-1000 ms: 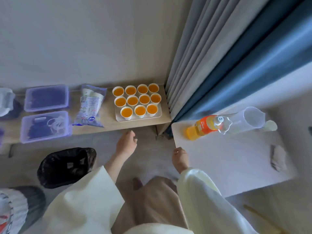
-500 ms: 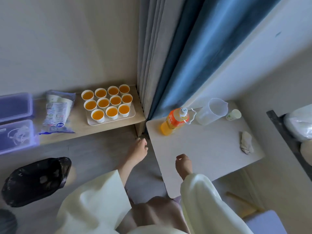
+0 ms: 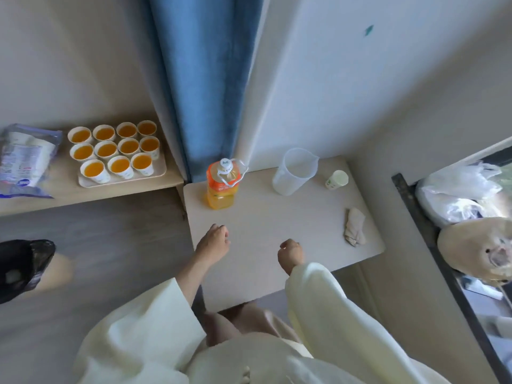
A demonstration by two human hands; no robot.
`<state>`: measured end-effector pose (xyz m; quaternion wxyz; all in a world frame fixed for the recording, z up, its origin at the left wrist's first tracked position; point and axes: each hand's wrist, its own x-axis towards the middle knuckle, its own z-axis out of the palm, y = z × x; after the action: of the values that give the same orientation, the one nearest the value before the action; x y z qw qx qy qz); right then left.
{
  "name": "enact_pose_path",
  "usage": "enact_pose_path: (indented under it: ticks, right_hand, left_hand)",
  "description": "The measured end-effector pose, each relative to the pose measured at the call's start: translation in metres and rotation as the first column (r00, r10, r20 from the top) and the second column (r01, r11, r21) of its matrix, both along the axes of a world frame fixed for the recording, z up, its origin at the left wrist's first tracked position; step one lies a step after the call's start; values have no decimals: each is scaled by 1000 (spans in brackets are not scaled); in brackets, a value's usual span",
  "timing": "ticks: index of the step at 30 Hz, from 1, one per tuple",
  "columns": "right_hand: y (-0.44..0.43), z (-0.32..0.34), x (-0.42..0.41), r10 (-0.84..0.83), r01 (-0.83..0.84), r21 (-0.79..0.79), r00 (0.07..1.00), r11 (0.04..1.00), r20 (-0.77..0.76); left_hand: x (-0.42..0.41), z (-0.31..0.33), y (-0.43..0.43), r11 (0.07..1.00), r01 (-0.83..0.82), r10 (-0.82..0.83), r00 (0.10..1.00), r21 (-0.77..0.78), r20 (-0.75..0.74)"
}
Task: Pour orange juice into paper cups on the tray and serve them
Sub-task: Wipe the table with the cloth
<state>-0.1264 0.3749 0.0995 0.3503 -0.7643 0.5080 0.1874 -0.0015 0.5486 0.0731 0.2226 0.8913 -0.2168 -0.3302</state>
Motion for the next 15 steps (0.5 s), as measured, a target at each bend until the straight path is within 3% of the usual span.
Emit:
enact_pose_path:
  ticks: [6,12,15]
  right_hand:
    - [-42,12,-16,-20,20,33,1000,999,-13]
    - [-51,4,-36,46,-46,-4,999,999,28]
    - [-75,-1,-49,-12,13,-32,1000,999,19]
  left_hand:
    - [-48,10,-51,996,68,-71,996,-52,-47]
    - [-54,-6,-72,996,-25,20,998,-84,-59]
    - [-60,-14,-76,998,-37,34,997,-44,-66]
